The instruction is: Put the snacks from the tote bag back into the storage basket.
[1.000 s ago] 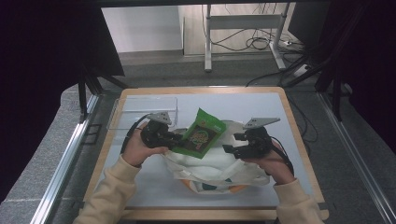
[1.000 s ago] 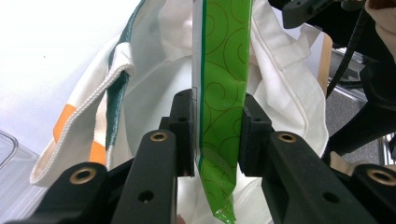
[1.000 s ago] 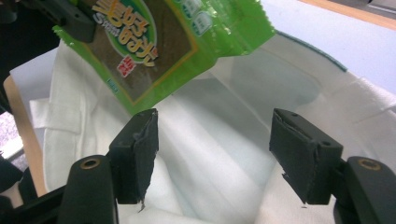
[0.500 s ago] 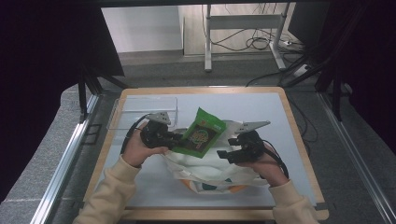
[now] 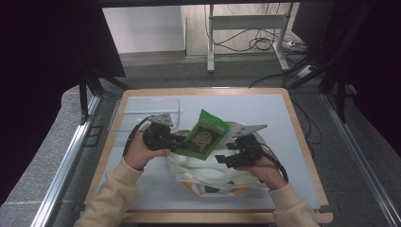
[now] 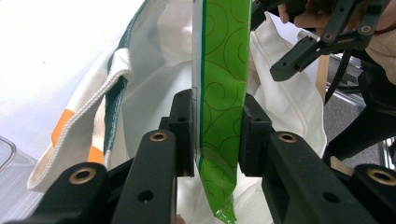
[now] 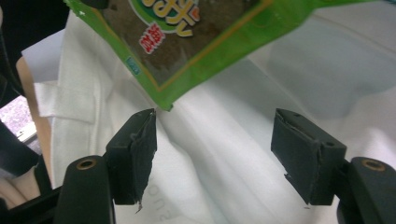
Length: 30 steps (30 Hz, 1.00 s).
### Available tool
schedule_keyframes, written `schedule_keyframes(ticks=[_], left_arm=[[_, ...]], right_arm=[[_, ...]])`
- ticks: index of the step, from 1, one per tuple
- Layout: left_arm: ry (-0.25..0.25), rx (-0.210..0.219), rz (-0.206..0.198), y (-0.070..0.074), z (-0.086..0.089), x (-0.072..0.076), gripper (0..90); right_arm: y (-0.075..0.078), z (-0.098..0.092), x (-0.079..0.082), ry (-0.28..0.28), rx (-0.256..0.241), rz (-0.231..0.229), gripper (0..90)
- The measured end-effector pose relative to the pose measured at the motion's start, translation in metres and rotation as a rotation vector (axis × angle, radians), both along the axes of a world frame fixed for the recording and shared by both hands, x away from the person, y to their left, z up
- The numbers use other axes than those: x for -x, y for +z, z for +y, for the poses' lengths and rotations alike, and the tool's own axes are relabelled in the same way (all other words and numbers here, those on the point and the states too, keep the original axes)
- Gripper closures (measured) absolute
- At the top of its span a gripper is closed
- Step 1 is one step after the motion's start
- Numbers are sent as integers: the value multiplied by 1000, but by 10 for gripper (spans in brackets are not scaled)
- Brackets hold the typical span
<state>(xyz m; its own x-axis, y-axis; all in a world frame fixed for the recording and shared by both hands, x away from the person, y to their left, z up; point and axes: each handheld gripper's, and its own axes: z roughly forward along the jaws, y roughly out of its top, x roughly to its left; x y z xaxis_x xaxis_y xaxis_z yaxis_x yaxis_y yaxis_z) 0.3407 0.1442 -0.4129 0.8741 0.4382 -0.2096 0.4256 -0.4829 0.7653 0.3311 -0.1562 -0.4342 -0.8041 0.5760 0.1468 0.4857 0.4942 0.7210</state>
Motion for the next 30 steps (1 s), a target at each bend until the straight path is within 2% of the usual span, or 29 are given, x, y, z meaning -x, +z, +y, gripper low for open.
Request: schedule_keyframes(ticks=[5,12,16,21,26,30], left_arm=[[-6,14,-1,-1,-2,1,719],[-22,10,-4,-3,-8,3,719],[-20,17,-7,-2,-8,4,719],[-29,33,-7,-1,-8,4,719],[-37,34,-1,-4,-10,4,718],[-45,43,6,-5,-9,3,717]], right_arm=[[-2,5,1,17,-14,13,312],[-6,13,-2,25,-53,36,313],[-8,17,-2,24,-69,33,312],[-7,17,-2,24,-110,0,328],[-7,17,-2,32,-155,-12,386],[-6,16,-1,26,-149,-35,446]])
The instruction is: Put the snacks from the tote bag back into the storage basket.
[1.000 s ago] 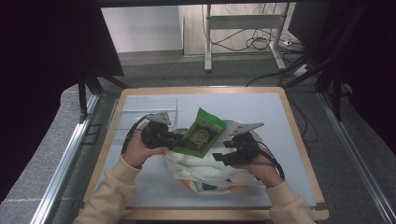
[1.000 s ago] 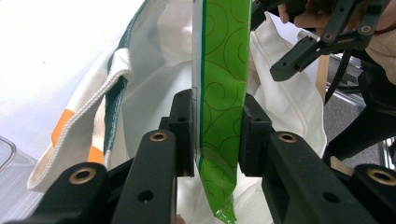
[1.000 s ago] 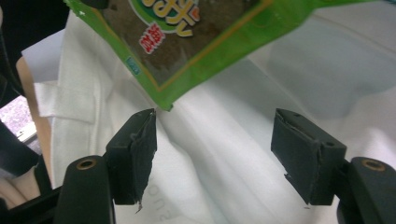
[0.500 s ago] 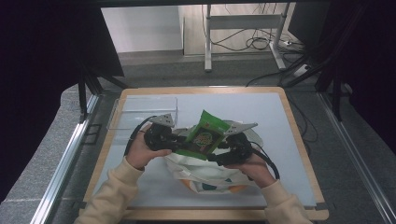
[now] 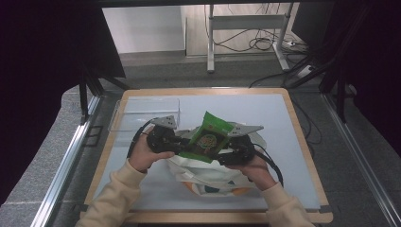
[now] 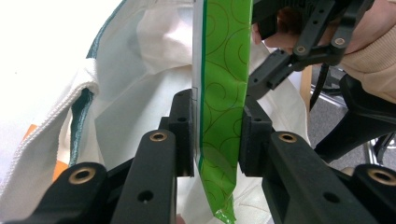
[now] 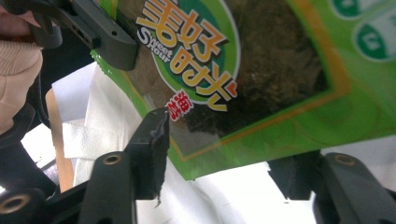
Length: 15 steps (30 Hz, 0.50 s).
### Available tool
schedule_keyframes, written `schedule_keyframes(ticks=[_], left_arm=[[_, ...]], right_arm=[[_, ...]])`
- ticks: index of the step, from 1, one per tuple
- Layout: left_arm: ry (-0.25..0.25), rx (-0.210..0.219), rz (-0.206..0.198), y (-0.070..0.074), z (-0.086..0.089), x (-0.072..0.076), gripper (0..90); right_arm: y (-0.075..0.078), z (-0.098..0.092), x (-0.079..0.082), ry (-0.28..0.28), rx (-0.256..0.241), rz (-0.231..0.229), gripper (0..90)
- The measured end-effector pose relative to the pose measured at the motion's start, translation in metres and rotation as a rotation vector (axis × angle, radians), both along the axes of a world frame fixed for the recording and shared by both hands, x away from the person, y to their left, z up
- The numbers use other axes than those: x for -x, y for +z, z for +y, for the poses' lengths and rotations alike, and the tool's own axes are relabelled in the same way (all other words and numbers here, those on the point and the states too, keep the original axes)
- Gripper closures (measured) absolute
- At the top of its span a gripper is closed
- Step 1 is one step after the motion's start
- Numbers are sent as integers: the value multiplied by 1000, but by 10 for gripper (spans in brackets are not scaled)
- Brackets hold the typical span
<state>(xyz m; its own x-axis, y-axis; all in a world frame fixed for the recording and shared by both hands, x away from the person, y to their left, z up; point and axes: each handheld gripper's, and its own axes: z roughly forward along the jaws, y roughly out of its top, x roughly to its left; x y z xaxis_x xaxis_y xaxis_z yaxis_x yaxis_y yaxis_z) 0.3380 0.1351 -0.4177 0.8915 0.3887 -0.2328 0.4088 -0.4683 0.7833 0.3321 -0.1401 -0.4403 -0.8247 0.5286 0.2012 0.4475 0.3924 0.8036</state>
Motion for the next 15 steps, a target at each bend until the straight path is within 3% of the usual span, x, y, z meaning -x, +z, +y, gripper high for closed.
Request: schedule_keyframes(ticks=[8,15], left_arm=[[-19,5,6,-1,-1,0,717],[-19,-12,4,-1,-1,1,716]], right_arm=[[3,-3,0,3,-37,-16,471],[2,-6,0,13,-73,-17,555]])
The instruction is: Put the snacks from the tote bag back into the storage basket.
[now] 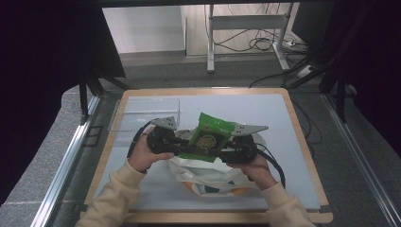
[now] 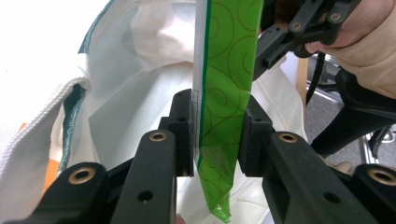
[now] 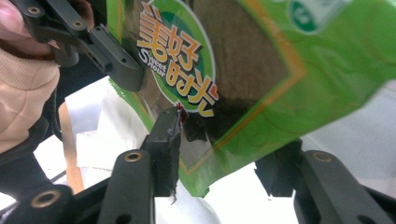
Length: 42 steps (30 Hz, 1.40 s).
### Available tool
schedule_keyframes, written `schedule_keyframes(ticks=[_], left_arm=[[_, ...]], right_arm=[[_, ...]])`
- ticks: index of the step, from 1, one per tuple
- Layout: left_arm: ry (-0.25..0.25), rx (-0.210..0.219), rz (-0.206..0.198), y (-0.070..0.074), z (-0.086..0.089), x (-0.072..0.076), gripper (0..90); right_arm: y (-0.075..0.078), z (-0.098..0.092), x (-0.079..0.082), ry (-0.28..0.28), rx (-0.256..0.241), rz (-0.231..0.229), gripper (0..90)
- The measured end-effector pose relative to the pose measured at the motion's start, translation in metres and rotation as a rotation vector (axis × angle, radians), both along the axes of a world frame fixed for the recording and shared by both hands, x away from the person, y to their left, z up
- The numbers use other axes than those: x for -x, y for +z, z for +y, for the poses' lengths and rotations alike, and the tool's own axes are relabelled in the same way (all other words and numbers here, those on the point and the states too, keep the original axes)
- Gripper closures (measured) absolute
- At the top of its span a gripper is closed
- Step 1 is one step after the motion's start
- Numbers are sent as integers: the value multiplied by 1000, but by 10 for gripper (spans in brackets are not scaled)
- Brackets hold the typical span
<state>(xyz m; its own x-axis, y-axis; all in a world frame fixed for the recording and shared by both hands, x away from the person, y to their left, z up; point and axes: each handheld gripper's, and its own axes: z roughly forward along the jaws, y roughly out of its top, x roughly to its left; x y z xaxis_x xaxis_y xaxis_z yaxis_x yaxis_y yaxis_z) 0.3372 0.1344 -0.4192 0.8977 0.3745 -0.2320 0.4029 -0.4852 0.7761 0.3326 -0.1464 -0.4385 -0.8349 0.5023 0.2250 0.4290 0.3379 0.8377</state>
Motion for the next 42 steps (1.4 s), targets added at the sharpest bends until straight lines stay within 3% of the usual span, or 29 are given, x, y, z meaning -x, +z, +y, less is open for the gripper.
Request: schedule_keyframes(ticks=[13,20,28,42], left_arm=[[13,-22,-3,-4,0,-2,664],[39,-27,-17,-4,0,-2,595],[90,-8,-38,1,13,-5,411],[98,-16,-61,3,19,-6,362]], right_arm=[[3,-8,-1,65,-33,-25,707],[7,-10,0,96,-35,-48,731],[7,-14,-2,55,39,-80,732],[6,-16,-4,37,124,-105,732]])
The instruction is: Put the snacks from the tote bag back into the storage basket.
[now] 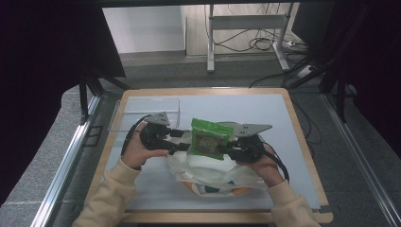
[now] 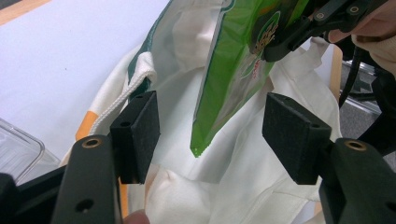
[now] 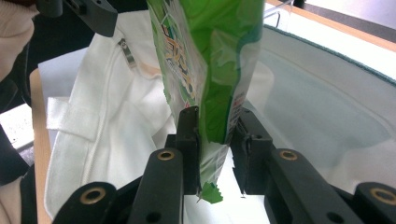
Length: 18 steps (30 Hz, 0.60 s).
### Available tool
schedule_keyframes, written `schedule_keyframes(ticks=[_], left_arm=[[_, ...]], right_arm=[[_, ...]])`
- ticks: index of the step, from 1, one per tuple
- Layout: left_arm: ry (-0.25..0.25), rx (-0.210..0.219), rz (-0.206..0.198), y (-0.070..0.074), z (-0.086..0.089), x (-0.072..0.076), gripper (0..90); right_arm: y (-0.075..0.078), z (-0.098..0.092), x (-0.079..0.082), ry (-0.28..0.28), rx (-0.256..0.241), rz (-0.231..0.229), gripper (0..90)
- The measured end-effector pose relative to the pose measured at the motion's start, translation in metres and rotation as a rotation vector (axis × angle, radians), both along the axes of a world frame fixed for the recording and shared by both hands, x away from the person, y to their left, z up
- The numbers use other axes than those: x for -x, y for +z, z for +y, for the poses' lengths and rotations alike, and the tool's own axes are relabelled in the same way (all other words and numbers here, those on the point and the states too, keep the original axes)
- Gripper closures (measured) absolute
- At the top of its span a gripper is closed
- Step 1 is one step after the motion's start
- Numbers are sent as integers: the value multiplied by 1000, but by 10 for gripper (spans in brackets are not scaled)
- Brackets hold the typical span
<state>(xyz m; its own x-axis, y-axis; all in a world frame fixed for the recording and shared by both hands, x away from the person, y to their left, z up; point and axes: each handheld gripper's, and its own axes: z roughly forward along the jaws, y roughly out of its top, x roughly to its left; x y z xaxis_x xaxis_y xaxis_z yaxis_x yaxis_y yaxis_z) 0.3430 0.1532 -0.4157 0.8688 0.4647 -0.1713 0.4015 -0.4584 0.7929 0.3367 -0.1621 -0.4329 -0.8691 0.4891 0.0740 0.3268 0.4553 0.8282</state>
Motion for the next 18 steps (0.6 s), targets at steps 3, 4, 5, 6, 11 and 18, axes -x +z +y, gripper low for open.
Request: schedule_keyframes(ticks=[3,4,5,6,11,18], left_arm=[[-1,-2,-5,1,1,0,358],[-1,-5,-9,1,1,0,355],[-1,-6,-18,2,2,1,352],[-2,-3,-19,3,3,1,351],[-2,-9,-27,7,5,1,347],[-20,-40,-44,13,-2,5,343]], right_arm=[[0,0,0,-3,20,-2,732],[0,0,0,-4,26,-1,732],[0,0,-1,-3,29,1,731],[1,-1,-1,-4,34,0,732],[1,0,-4,9,89,-2,732],[4,-2,-8,37,124,0,731]])
